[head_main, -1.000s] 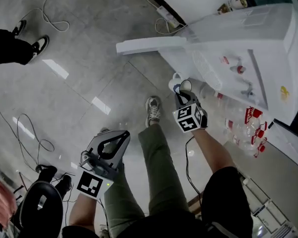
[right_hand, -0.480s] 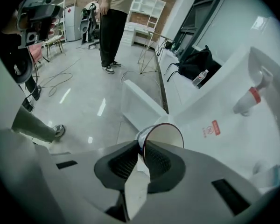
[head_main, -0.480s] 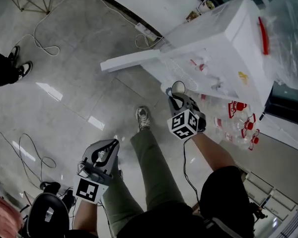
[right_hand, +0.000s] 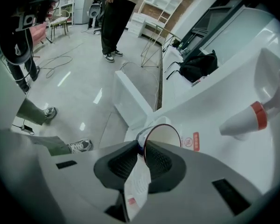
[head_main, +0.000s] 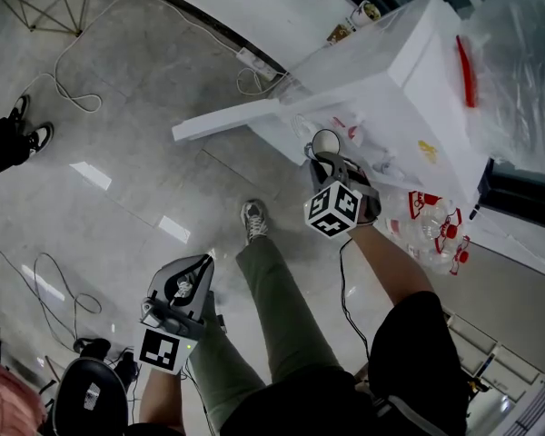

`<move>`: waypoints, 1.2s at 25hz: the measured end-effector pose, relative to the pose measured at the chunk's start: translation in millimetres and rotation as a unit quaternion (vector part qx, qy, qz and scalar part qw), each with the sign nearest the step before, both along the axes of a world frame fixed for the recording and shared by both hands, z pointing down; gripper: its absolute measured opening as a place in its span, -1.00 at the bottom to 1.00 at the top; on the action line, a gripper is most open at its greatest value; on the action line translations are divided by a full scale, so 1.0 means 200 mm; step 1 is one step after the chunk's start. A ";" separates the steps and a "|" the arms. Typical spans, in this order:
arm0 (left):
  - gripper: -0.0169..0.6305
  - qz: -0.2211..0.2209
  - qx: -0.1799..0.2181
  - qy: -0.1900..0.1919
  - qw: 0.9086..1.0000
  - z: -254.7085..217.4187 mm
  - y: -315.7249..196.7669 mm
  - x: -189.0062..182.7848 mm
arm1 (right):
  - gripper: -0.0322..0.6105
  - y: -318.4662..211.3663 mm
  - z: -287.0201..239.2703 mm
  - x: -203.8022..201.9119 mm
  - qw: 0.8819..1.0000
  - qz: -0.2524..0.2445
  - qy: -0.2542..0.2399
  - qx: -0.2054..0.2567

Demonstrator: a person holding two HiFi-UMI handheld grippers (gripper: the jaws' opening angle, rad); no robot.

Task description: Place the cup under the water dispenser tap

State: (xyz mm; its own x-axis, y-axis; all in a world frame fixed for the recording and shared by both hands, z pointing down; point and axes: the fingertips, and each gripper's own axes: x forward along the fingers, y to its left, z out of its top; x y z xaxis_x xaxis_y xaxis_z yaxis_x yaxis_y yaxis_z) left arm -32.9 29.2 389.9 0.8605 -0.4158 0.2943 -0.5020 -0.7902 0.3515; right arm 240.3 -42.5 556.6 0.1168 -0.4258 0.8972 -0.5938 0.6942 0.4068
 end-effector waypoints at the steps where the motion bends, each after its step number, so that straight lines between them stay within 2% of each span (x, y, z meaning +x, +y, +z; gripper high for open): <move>1: -0.88 -0.002 -0.002 0.001 1.000 0.01 0.00 0.01 | -0.68 -0.01 0.01 0.01 1.000 -0.005 0.004 -0.004; 8: -0.88 -0.009 -0.015 0.002 1.000 0.06 0.00 0.04 | -0.68 -0.05 0.04 0.06 0.999 -0.035 0.039 -0.005; 12: -0.89 -0.013 -0.016 0.004 1.000 0.07 -0.01 0.05 | -0.68 -0.04 0.06 0.08 0.995 -0.067 0.072 0.004; 16: -0.89 -0.007 -0.015 0.000 1.000 0.08 -0.01 0.05 | -0.68 -0.04 0.06 0.08 0.993 -0.078 0.082 0.015; 25: -0.89 0.002 -0.007 -0.001 1.000 0.05 0.00 0.04 | -0.66 -0.03 0.01 0.04 0.996 -0.054 0.049 0.059; 28: -0.88 0.004 -0.004 0.000 1.000 0.03 0.00 0.04 | -0.50 -0.03 -0.02 0.03 0.996 -0.040 0.036 0.071; 30: -0.88 0.006 -0.003 0.000 1.000 0.01 0.00 0.03 | -0.47 -0.02 -0.05 0.02 0.996 -0.025 0.026 0.077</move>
State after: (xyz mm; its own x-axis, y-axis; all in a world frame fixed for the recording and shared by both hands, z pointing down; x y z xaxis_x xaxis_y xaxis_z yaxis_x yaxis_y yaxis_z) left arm -26.0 28.6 391.8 0.8653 -0.4043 0.2962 -0.4929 -0.7937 0.3566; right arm 244.7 -45.8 546.5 0.1368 -0.5639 0.8145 -0.5352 0.6498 0.5398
